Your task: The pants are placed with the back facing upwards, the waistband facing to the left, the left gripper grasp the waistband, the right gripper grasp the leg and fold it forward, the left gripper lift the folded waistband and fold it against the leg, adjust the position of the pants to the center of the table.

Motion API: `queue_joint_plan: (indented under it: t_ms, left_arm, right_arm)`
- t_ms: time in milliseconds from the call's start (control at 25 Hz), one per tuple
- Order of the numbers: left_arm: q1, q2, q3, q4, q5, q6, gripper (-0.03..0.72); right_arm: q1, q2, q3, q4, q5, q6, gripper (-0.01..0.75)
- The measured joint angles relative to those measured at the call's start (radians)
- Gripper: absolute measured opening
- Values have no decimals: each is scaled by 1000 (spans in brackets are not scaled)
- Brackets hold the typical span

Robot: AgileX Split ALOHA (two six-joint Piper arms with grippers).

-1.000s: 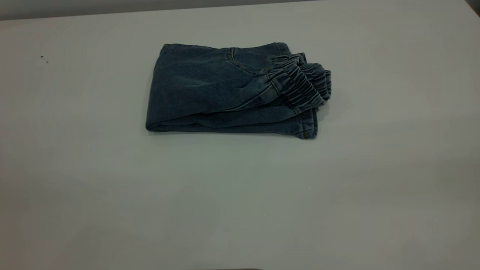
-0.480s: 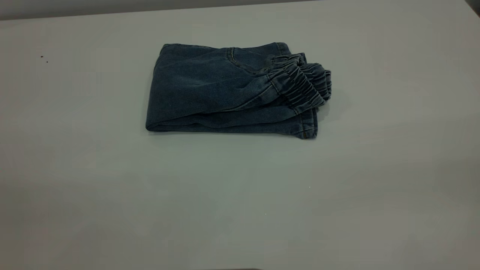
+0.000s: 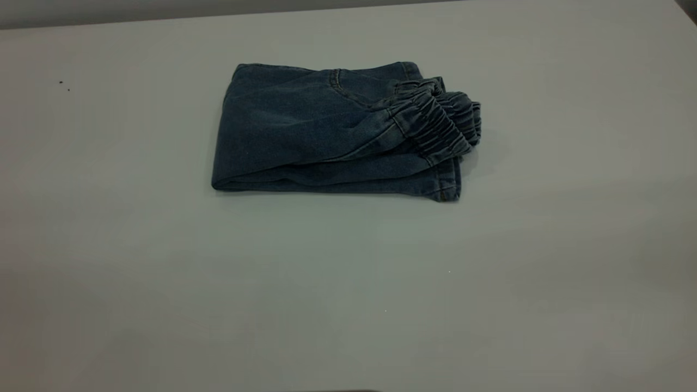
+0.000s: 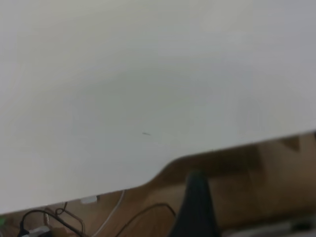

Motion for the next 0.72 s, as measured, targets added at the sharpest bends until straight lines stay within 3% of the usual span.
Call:
queue_joint_plan:
  t_ms: [160, 720]
  left_arm:
    - [73, -103, 0, 2, 2, 0, 534]
    - [94, -240, 0, 2, 15, 0, 534]
  right_arm:
    - [-67, -45, 0, 1, 9, 0, 467]
    - [-68, -46, 0, 19, 14, -1, 467]
